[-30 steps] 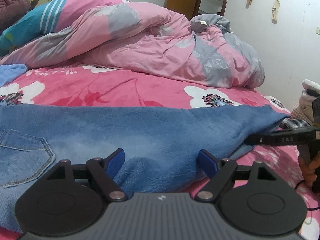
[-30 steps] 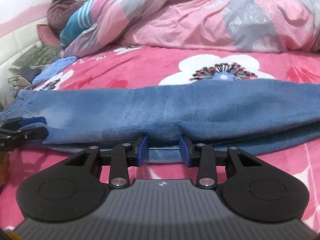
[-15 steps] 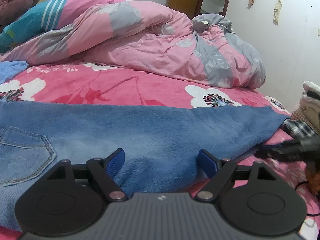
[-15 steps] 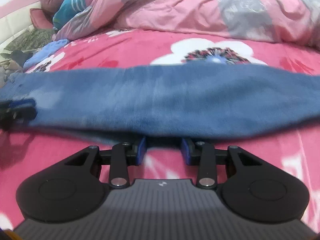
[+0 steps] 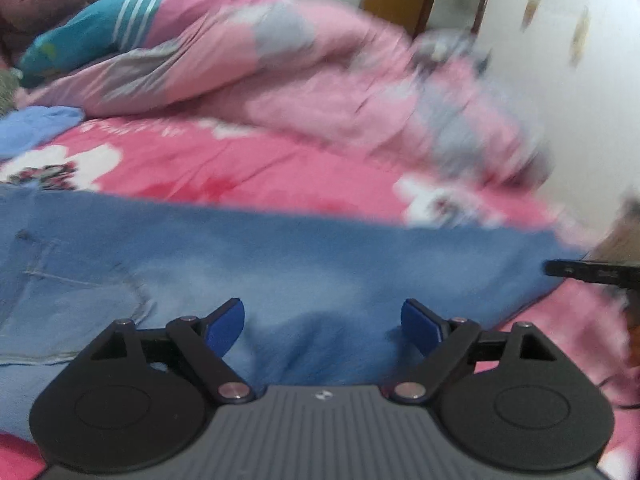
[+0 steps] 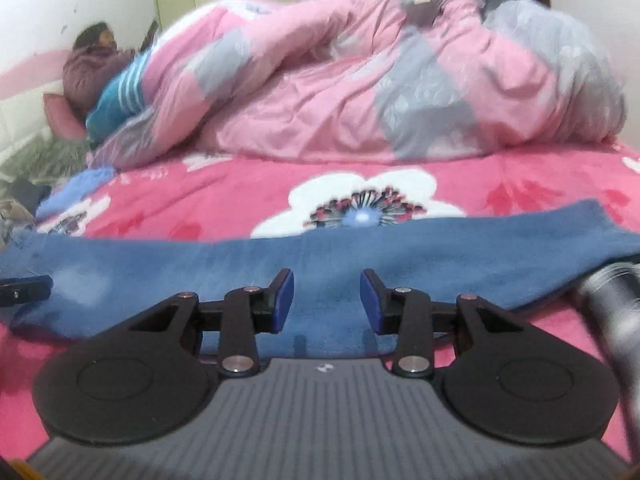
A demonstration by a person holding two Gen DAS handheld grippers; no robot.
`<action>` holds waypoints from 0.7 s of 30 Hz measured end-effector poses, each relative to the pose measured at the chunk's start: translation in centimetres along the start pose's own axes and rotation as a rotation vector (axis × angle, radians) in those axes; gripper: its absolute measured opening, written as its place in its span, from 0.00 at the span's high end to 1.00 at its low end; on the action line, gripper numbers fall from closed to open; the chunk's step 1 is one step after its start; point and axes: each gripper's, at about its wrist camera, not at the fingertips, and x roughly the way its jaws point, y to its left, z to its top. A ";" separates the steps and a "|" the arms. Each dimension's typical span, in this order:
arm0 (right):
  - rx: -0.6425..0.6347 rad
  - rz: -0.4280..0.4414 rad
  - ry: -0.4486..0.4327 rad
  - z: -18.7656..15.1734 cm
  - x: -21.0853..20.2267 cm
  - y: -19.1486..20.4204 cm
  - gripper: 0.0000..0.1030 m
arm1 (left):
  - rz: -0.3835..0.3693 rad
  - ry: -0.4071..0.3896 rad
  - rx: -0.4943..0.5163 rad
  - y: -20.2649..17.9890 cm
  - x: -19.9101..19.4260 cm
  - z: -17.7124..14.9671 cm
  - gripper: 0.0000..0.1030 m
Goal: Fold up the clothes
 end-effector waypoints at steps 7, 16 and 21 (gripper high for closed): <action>0.065 -0.050 0.008 2.0 -0.4 -0.5 0.62 | 0.048 0.007 0.058 -1.0 0.2 -0.3 0.14; -0.217 0.118 0.021 -1.5 0.3 4.1 0.51 | 0.042 0.007 0.049 -0.8 0.4 -0.3 0.12; -0.153 0.057 -0.002 1.3 -3.0 1.7 0.51 | 0.045 0.006 0.049 -0.9 0.5 -0.3 0.10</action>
